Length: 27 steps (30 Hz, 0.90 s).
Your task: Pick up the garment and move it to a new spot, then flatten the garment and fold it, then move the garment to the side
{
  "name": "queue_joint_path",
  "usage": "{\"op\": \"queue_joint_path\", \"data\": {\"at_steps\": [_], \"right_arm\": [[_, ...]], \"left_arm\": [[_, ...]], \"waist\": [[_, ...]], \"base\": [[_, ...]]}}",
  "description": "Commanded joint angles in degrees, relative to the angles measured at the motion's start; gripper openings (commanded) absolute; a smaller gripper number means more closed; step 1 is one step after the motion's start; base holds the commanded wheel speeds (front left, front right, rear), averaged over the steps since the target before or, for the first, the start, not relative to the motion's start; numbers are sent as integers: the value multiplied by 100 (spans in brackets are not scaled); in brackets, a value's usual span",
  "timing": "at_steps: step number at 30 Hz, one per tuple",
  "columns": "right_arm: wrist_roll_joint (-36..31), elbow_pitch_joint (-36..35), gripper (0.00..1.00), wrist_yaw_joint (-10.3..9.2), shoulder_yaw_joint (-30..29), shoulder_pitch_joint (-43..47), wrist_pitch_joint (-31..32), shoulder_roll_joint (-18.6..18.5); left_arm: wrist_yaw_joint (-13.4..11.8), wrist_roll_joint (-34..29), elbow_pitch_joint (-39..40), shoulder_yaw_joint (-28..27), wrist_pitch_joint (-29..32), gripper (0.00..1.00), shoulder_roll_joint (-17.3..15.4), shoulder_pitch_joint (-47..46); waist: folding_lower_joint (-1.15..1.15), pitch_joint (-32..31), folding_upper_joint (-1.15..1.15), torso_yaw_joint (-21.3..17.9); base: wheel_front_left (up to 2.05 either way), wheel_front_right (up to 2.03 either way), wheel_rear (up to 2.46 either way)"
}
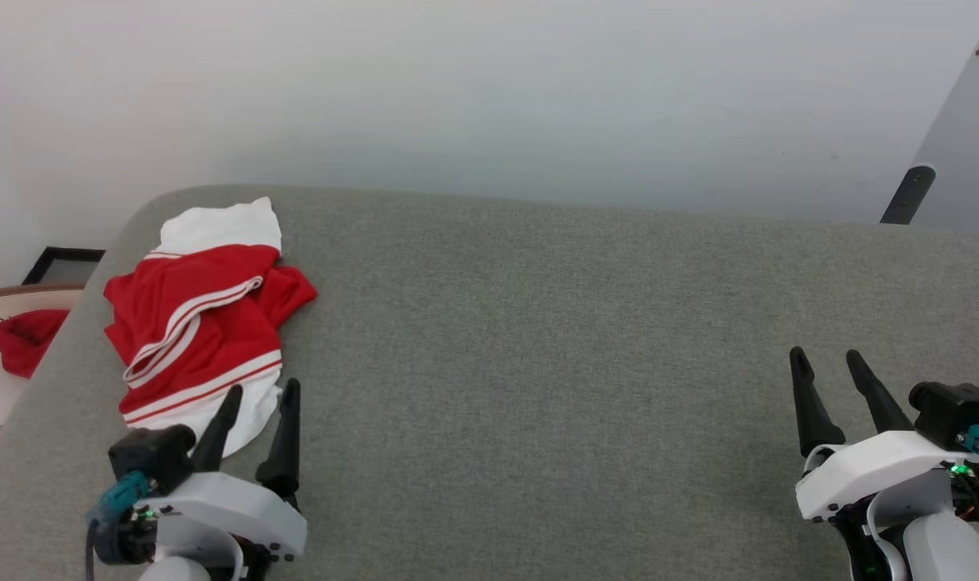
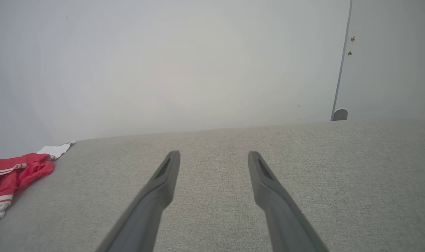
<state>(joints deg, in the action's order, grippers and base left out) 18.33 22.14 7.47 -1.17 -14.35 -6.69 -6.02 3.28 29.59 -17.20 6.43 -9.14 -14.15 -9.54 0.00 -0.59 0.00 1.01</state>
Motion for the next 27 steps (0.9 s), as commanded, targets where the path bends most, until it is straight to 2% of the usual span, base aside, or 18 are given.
{"op": "queue_joint_path", "data": {"at_steps": [1, 15, 27], "right_arm": [[-173, -57, 100, 2, -29, 6, -53, 11], [-1084, -71, 100, 3, -353, 124, -263, 175], [-1337, 11, 100, 3, -526, 28, -344, 184]], "left_arm": [[-6, -155, 53, -7, -51, 100, -51, -132], [105, -775, -86, 35, -237, 100, -49, -156], [247, -915, -368, -160, -376, 100, 56, -224]], "waist": [[0, -1, 0, 0], [0, 31, 0, -16], [0, 50, 0, 16]], "base": [[0, 0, 0], [0, 0, 0], [0, 0, 0]]}}
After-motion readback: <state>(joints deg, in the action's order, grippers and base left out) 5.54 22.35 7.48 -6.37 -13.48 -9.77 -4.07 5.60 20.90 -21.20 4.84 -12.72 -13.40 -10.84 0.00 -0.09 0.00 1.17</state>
